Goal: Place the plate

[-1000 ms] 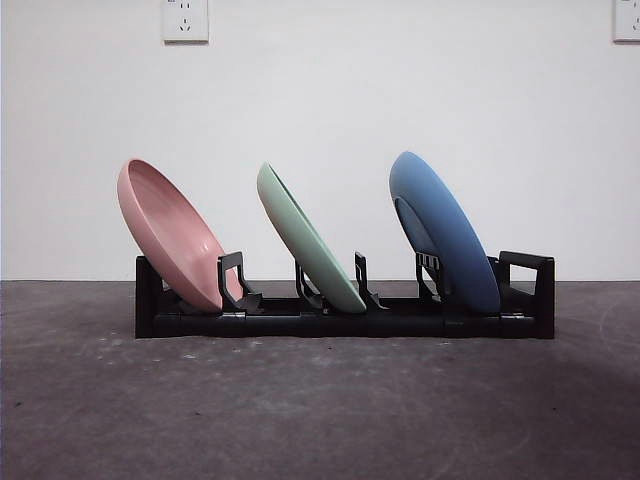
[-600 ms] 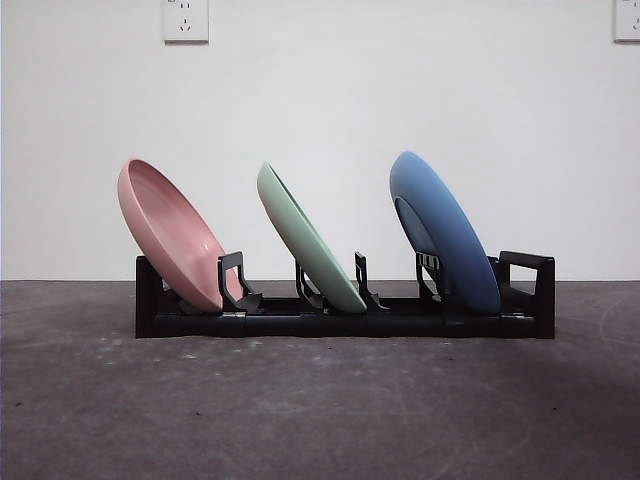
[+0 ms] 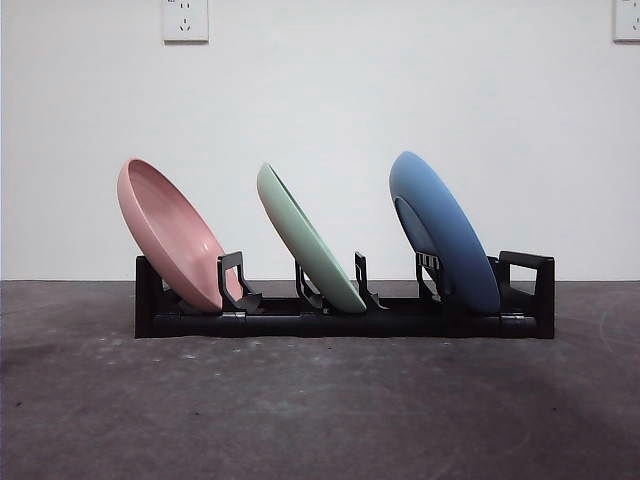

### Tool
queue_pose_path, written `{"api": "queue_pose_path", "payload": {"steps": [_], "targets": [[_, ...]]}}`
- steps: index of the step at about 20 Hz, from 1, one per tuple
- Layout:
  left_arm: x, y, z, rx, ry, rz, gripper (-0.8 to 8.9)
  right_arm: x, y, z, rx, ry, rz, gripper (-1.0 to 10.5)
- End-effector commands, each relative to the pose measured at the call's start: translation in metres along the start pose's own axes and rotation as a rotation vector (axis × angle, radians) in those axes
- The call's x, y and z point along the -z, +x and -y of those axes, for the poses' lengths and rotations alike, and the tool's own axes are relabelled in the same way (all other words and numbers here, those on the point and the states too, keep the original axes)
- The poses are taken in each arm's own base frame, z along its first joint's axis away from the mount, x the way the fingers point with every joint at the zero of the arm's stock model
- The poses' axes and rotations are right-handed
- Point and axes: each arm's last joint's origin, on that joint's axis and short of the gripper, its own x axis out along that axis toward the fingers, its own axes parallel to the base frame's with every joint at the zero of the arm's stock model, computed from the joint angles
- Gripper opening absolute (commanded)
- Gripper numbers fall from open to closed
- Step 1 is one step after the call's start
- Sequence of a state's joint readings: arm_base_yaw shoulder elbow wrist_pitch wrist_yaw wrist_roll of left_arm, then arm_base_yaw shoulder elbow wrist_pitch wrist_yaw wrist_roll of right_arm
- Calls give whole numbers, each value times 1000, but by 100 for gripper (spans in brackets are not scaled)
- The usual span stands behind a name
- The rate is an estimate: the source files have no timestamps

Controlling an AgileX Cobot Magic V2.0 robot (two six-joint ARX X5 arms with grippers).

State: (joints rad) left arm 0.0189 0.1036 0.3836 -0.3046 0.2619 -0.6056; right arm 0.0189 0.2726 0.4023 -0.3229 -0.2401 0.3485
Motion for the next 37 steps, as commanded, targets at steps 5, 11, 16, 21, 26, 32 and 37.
{"api": "queue_pose_path", "payload": {"steps": [5,11,16,21,26,32,37], "targets": [[-40,-6,30,-100,104,-184,12,-50,6,-20,-47,-23,-190,14],[-58,10,37,-191,125,-394,12,-85,11,-35,-73,-78,-305,14],[-66,27,41,-176,164,-580,12,-103,17,-48,-134,-92,-414,14],[-72,50,47,-110,139,-753,34,-113,36,-59,-200,-111,-586,14],[-72,71,48,-95,119,-843,344,-105,62,-63,-238,-176,-732,252],[-75,74,50,-71,141,-803,353,-97,97,-69,-233,-130,-784,350],[-79,78,52,-41,167,-740,352,-105,156,-80,-227,-111,-869,317]]}}
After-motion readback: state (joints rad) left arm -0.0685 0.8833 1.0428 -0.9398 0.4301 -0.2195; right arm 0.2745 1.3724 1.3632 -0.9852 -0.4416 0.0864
